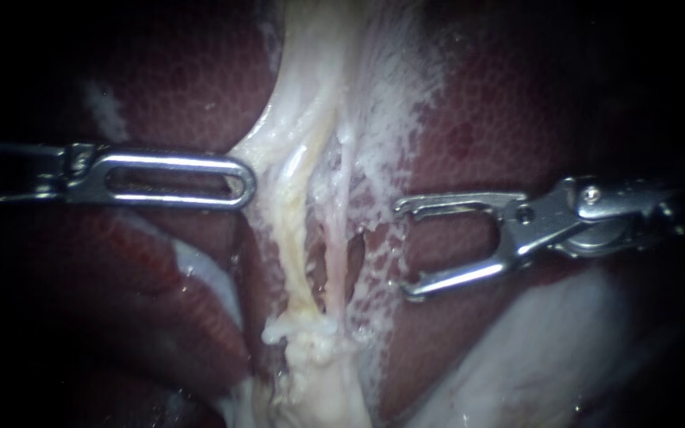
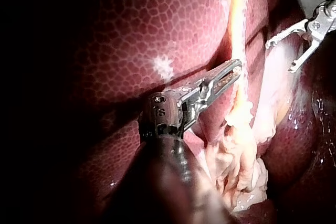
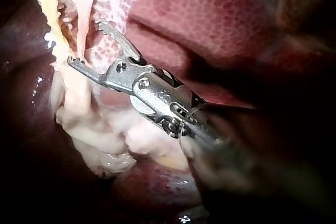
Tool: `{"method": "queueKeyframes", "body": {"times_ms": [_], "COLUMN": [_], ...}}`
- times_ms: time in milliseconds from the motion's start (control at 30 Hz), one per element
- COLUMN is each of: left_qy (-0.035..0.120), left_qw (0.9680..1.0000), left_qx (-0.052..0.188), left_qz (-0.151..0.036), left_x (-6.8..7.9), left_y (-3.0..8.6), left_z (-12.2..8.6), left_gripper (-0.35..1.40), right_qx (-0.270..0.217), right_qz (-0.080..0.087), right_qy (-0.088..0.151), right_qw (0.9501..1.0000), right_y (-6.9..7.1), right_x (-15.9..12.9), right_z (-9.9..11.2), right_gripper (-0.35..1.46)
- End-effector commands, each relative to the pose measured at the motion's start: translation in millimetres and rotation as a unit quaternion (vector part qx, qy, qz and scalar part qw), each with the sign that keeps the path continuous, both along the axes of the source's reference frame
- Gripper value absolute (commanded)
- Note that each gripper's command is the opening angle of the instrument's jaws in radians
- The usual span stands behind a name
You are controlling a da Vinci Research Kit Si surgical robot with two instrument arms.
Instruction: Going back first clip left tube
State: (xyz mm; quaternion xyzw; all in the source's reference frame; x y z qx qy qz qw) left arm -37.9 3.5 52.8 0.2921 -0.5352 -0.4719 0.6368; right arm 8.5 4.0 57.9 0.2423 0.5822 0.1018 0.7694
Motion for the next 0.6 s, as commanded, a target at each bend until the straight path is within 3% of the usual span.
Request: {"method": "queueKeyframes", "body": {"times_ms": [33, 600], "left_qy": [0.0, 0.001], "left_qw": [1.0, 1.0], "left_qx": [0.0, -0.003], "left_qz": [0.0, 0.0], "left_x": [0.0, -0.6], "left_y": [0.0, -0.4], "left_z": [0.0, 1.0], "left_gripper": [-0.35, -0.35], "right_qx": [-0.001, -0.007], "right_qz": [0.002, 0.001], "right_qy": [0.003, 0.006], "right_qw": [1.0, 1.0], "right_y": [0.2, 0.6], "right_x": [-0.2, -0.4], "right_z": [-0.2, -1.3], "right_gripper": [0.6, 0.6]}}
